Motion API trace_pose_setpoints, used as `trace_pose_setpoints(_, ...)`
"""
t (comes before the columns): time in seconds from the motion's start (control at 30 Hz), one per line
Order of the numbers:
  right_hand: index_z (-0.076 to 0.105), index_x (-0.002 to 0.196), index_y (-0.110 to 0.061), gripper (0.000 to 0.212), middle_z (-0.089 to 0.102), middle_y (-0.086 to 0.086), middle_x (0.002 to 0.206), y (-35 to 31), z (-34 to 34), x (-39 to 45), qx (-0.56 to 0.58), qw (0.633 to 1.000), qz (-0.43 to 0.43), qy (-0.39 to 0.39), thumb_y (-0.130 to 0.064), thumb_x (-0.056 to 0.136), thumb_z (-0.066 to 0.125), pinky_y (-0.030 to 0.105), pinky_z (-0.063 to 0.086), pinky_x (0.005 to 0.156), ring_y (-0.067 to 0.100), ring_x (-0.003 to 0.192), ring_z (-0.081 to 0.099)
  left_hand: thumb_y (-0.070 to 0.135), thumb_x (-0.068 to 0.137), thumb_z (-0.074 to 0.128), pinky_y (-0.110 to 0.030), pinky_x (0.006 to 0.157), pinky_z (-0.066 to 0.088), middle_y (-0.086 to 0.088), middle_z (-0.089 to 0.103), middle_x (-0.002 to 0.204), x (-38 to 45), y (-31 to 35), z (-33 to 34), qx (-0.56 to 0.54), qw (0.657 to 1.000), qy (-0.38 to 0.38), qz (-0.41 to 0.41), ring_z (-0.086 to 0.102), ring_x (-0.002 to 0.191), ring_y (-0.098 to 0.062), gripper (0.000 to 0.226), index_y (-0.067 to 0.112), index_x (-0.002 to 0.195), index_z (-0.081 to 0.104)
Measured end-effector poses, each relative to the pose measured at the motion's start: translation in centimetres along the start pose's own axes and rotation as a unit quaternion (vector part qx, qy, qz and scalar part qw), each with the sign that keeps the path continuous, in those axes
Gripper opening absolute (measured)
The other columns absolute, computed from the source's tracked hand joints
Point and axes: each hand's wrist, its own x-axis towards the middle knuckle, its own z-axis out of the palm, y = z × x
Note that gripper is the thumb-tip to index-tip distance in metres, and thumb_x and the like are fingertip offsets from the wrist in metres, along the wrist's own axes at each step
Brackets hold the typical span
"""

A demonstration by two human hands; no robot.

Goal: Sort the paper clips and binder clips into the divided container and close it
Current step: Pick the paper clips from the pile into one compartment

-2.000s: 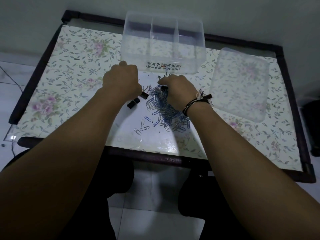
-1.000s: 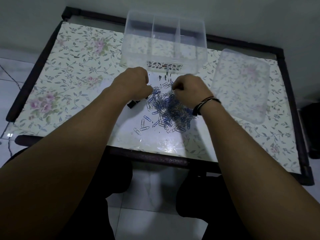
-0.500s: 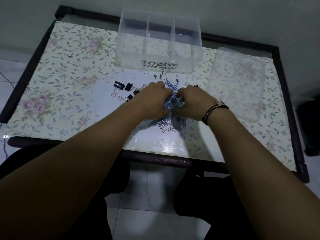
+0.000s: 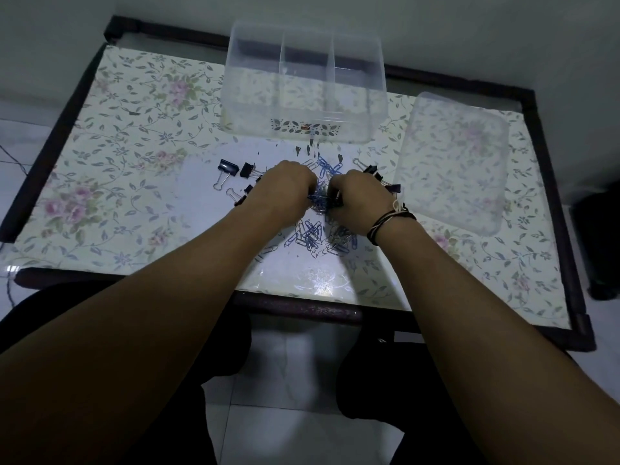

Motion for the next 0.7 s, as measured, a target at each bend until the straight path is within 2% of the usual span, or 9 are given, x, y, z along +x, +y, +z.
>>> trace_pose_setpoints(0.07,0.069,0.097,-0.012,0.016,0.065,0.011,0.097,0.0,0.0,0.0,0.003,1.000,0.001,0.004,-0.013,0.081,0.067,0.035,0.051,0.073,0.031,0.091,0.062,0.014,0.089,0.068,-0.033,0.068,0.048,-0.012,0.071,0.093,0.0,-0.2,-0.2,-0.007,1.000,0.001,-0.007,0.065,0.088,-0.030,0.011,0.010,0.097,0.075)
trace_pose_setpoints(0.17,0.070,0.092,-0.013,0.013,0.070,0.010,0.094,0.1,-0.5,0.0,0.020,1.000,0.016,-0.009,-0.012,0.080,0.066,0.036,0.055,0.075,0.030,0.091,0.064,0.015,0.087,0.071,-0.031,0.066,0.044,-0.012,0.072,0.087,0.1,-0.7,-0.7,-0.024,1.000,0.013,-0.013,0.065,0.084,-0.028,0.009,0.010,0.093,0.076)
trace_pose_setpoints(0.27,0.073,0.091,-0.014,0.013,0.072,0.006,0.093,0.5,-1.4,-0.1,0.044,0.998,0.040,-0.024,-0.011,0.080,0.068,0.028,0.050,0.071,0.025,0.089,0.065,0.021,0.086,0.075,-0.029,0.068,0.044,-0.006,0.071,0.082,0.1,-1.1,-1.6,-0.051,0.998,0.018,-0.025,0.063,0.080,-0.023,0.011,0.012,0.091,0.078)
trace_pose_setpoints(0.37,0.074,0.090,-0.011,0.012,0.071,0.005,0.089,0.7,-2.5,-0.5,0.092,0.994,0.063,-0.022,-0.010,0.080,0.070,0.025,0.046,0.065,0.019,0.074,0.062,0.025,0.083,0.080,-0.026,0.070,0.043,0.001,0.064,0.079,0.2,-1.2,-2.6,-0.087,0.995,0.027,-0.029,0.058,0.078,-0.016,0.017,0.013,0.096,0.080)
trace_pose_setpoints(0.43,0.073,0.089,-0.009,0.010,0.073,0.008,0.087,0.8,-3.3,-0.7,0.126,0.990,0.069,-0.011,-0.008,0.080,0.069,0.027,0.051,0.063,0.019,0.069,0.063,0.026,0.081,0.082,-0.026,0.070,0.043,0.002,0.064,0.079,0.1,-1.2,-3.0,-0.110,0.993,0.031,-0.028,0.060,0.079,-0.015,0.019,0.013,0.096,0.080)
trace_pose_setpoints(0.53,0.073,0.087,-0.008,0.010,0.074,0.009,0.086,1.1,-4.3,-1.0,0.150,0.986,0.071,0.008,-0.009,0.078,0.070,0.035,0.060,0.076,0.025,0.082,0.070,0.024,0.081,0.082,-0.024,0.066,0.044,0.000,0.068,0.080,0.0,-1.1,-3.6,-0.133,0.990,0.029,-0.029,0.063,0.076,-0.015,0.017,0.013,0.094,0.081)
trace_pose_setpoints(0.6,0.073,0.084,-0.008,0.008,0.075,0.009,0.082,1.3,-4.7,-1.3,0.171,0.982,0.076,0.015,-0.008,0.076,0.070,0.039,0.061,0.078,0.026,0.081,0.072,0.023,0.081,0.082,-0.024,0.064,0.046,-0.002,0.072,0.080,-0.2,-1.1,-4.0,-0.150,0.988,0.027,-0.031,0.066,0.074,-0.016,0.015,0.013,0.092,0.081)
trace_pose_setpoints(0.7,0.072,0.080,-0.008,0.006,0.075,0.007,0.075,1.5,-5.3,-1.8,0.202,0.975,0.088,0.025,-0.008,0.075,0.069,0.036,0.061,0.074,0.022,0.075,0.073,0.022,0.081,0.083,-0.025,0.064,0.052,-0.001,0.072,0.075,-0.3,-1.2,-4.6,-0.178,0.983,0.040,-0.030,0.067,0.067,-0.013,0.014,0.012,0.091,0.081)
